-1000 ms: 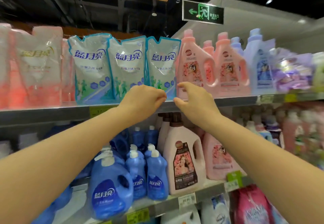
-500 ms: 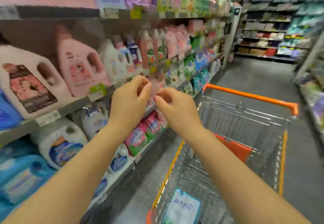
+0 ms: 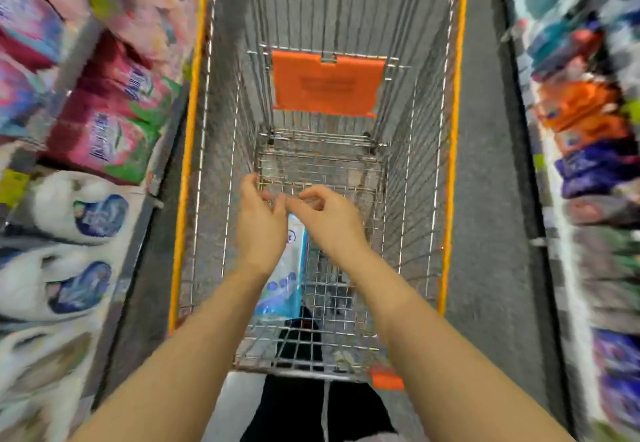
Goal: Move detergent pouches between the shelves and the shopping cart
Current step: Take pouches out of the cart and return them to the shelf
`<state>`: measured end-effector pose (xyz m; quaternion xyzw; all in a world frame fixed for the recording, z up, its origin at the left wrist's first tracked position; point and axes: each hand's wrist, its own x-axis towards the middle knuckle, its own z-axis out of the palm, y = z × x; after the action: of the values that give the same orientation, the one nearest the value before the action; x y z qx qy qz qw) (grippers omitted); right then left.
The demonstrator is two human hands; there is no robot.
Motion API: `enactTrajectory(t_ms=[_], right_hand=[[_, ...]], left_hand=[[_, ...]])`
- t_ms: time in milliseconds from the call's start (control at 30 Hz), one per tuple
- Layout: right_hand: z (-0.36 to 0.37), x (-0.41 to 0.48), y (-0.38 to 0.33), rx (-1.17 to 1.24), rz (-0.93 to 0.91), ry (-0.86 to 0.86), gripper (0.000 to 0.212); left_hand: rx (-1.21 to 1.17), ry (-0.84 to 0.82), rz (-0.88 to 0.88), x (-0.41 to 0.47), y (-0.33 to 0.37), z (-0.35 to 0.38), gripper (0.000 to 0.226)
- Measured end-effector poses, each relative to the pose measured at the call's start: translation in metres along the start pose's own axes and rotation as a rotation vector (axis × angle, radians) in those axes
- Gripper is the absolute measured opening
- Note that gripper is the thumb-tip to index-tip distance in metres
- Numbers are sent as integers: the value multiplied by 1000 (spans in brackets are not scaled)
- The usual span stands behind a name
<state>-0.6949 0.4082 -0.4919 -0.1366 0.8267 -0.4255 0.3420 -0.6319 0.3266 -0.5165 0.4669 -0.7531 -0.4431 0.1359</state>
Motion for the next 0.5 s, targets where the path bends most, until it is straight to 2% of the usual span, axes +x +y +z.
enactTrajectory(t_ms=[67, 133, 200, 333, 400, 500], right_hand=[[18, 28, 27, 23, 108, 22, 33], [40, 52, 62, 27, 227, 21, 41], [64, 69, 101, 49, 377, -10, 49], [106, 77, 167, 83, 649, -109, 60], [124, 76, 185, 131, 758, -157, 77], [160, 76, 210, 151, 771, -152, 88]], left_hand=[[69, -44, -74, 23, -33, 20, 55], [233, -171, -175, 39, -75, 39, 53], [335, -313, -332, 45, -117, 51, 49], [360, -584, -667, 40, -169, 62, 40], [390, -527, -726, 38, -180, 71, 49], [454, -298, -794, 37, -187, 83, 79]])
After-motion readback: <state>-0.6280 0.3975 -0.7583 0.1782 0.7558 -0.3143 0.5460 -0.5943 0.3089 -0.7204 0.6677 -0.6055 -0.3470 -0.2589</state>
